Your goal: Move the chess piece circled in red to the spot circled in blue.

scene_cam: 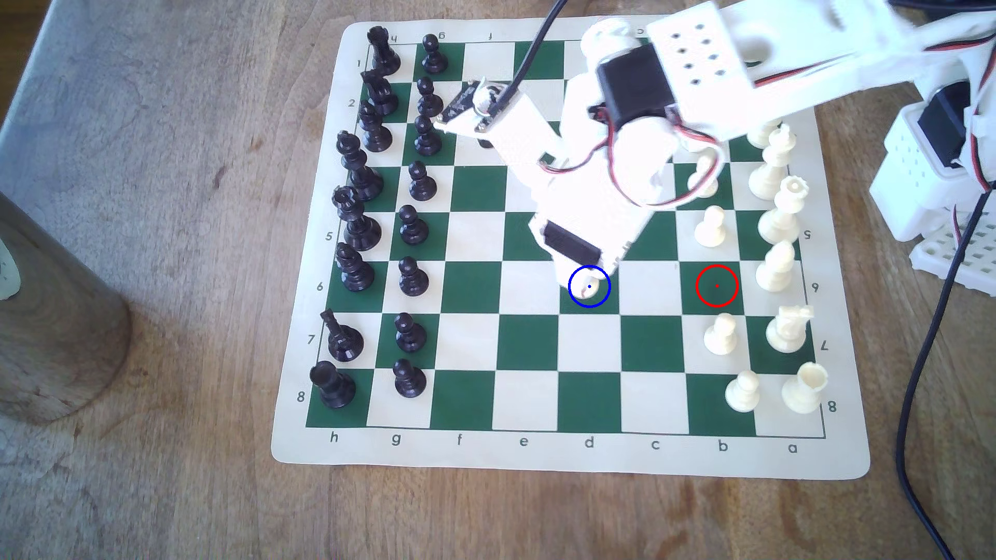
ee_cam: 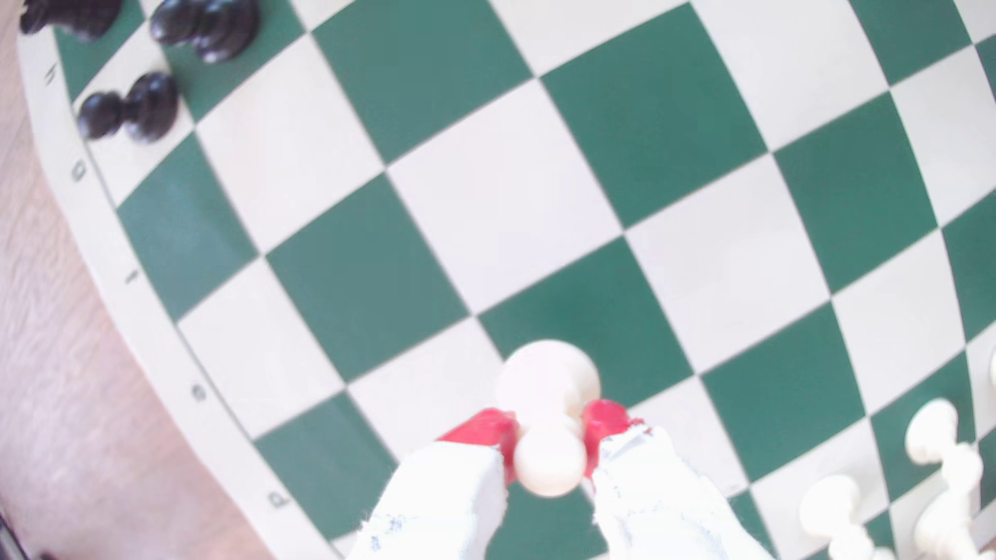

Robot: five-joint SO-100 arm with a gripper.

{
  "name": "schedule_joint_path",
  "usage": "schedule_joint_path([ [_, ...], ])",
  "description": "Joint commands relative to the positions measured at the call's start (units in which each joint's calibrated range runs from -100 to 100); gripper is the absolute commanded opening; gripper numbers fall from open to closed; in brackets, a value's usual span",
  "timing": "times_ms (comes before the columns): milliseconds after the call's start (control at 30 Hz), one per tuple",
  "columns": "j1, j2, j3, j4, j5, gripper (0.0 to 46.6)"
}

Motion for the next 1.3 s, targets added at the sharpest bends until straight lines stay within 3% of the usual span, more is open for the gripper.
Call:
schedule_joint_path([
  [0, 1.3, 1.4, -3.8, -2.1, 0.5, 0.3],
  [767, 0.8, 4.8, -2.6, -1.4, 1.2, 0.3],
  [833, 0.8, 5.7, -2.6, -1.4, 1.2, 7.6],
  [933, 1.0, 6.2, -1.7, -1.8, 1.3, 22.3],
  [1100, 0.9, 5.4, -1.4, 0.1, 2.2, 27.0],
  [1267, 1.1, 2.8, -0.6, 3.3, 2.7, 28.2],
])
